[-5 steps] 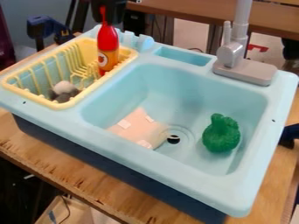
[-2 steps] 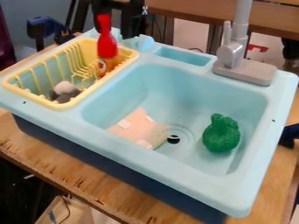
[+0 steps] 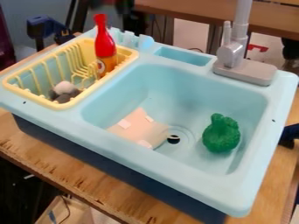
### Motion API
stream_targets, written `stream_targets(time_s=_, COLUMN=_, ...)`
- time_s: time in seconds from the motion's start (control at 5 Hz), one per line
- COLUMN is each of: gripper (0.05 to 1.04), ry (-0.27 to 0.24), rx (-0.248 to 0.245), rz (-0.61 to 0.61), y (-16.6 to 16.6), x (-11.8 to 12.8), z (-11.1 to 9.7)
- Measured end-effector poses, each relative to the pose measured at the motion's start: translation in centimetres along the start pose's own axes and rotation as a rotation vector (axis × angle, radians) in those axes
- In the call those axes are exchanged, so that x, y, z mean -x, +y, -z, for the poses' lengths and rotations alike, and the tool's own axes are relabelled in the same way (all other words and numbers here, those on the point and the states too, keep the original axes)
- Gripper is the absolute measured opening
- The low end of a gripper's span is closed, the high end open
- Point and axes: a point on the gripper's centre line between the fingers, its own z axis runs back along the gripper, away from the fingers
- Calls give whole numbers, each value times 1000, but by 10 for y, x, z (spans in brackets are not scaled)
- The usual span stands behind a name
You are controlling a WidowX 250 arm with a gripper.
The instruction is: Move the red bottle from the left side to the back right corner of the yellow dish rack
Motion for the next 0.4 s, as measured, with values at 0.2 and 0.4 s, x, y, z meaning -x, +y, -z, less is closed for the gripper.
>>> stream_targets(time_s=0.2, gripper=1001, ry=-70, rx=-30, rz=35, y=-5, x=28, z=-25)
stream_targets(time_s=0.4, gripper=1001, ry=-97, rx=-40, rz=102, y=-13, x=59, z=-36)
